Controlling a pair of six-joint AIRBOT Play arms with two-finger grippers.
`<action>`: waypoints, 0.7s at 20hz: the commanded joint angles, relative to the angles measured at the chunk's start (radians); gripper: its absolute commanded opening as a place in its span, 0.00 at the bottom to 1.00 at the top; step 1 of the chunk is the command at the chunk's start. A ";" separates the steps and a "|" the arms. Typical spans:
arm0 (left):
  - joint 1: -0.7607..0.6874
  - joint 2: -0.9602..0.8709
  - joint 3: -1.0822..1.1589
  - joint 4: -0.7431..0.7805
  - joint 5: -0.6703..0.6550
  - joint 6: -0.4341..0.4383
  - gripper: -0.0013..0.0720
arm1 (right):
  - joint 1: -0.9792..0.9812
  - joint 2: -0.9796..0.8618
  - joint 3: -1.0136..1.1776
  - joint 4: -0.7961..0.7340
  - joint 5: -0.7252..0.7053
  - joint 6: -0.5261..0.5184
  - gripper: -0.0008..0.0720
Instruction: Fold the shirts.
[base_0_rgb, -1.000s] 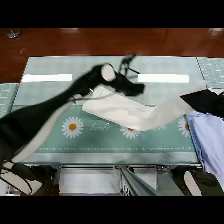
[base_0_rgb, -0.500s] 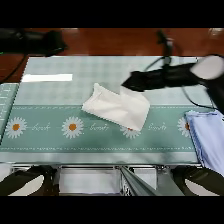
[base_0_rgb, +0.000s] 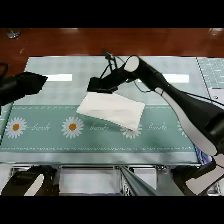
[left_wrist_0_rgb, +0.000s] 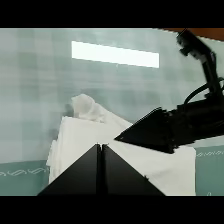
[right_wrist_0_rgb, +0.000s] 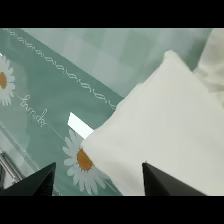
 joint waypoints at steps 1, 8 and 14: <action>0.003 0.011 -0.052 0.001 0.010 -0.008 0.07 | -0.177 0.082 0.070 -0.018 0.240 -0.031 0.87; 0.002 0.013 -0.110 0.007 -0.032 -0.005 0.07 | -0.385 0.891 -0.802 -0.543 -0.093 0.242 0.87; 0.002 0.012 -0.213 -0.053 -0.028 -0.004 0.07 | -0.378 0.897 -1.370 0.082 -0.507 0.123 0.86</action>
